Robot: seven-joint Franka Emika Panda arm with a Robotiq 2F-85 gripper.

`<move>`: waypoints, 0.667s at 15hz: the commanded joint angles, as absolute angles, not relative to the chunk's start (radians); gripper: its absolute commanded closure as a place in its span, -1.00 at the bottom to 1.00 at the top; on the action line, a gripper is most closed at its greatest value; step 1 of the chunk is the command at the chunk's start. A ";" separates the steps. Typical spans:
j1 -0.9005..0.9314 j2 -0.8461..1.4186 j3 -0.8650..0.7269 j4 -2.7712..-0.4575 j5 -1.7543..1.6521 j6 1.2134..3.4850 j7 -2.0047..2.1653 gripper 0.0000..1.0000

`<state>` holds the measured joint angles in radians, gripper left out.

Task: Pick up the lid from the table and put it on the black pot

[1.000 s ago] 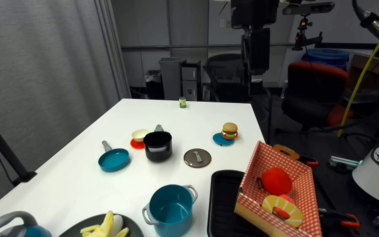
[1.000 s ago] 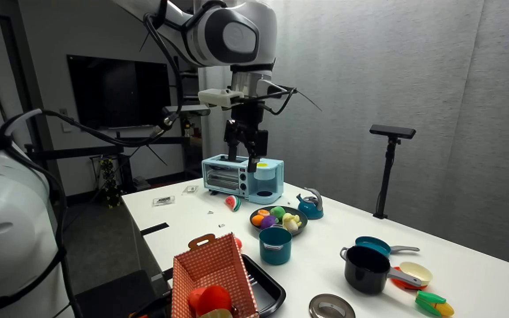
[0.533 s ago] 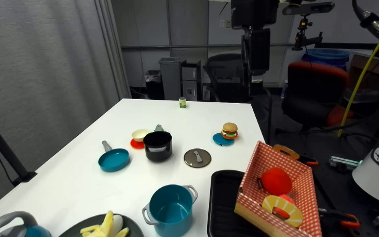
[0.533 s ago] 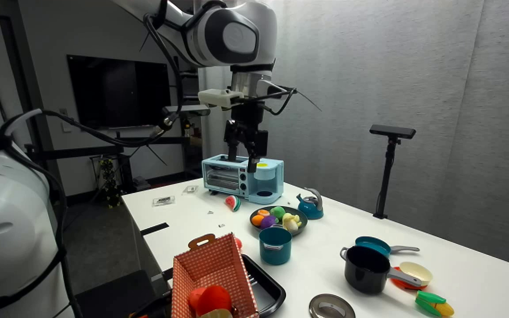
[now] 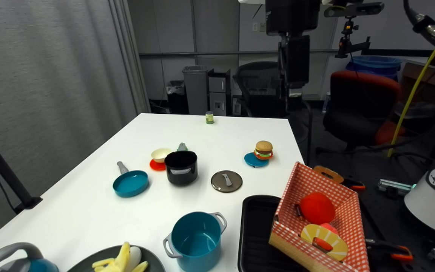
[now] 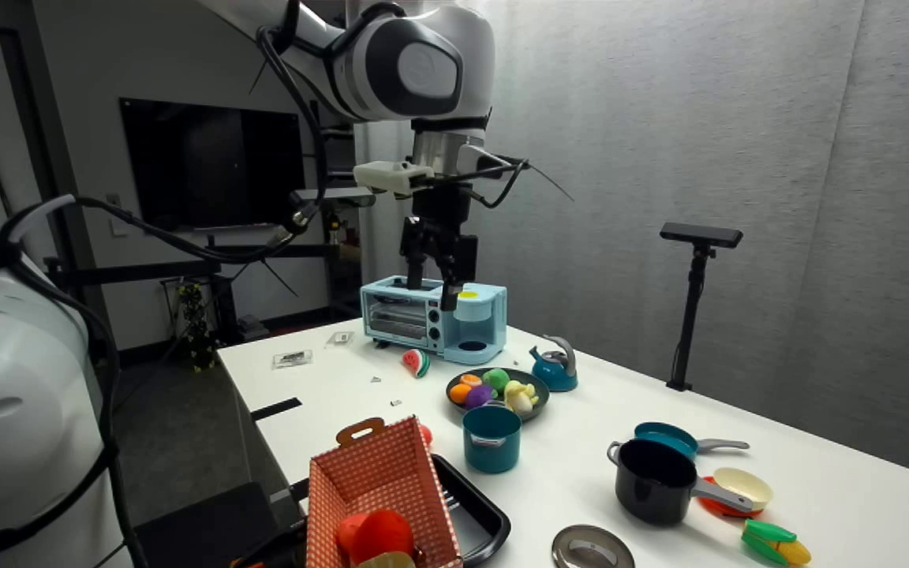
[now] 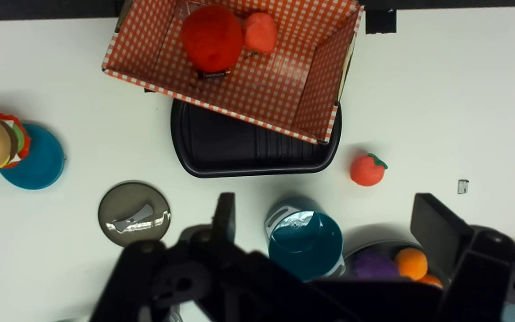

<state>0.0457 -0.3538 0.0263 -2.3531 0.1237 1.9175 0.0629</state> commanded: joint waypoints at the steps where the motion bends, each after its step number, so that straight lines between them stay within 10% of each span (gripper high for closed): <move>1: 0.031 -0.359 0.045 -2.353 0.103 1.921 0.128 -1.00; 10: -0.033 -0.254 0.026 -2.348 0.000 2.088 0.220 -1.00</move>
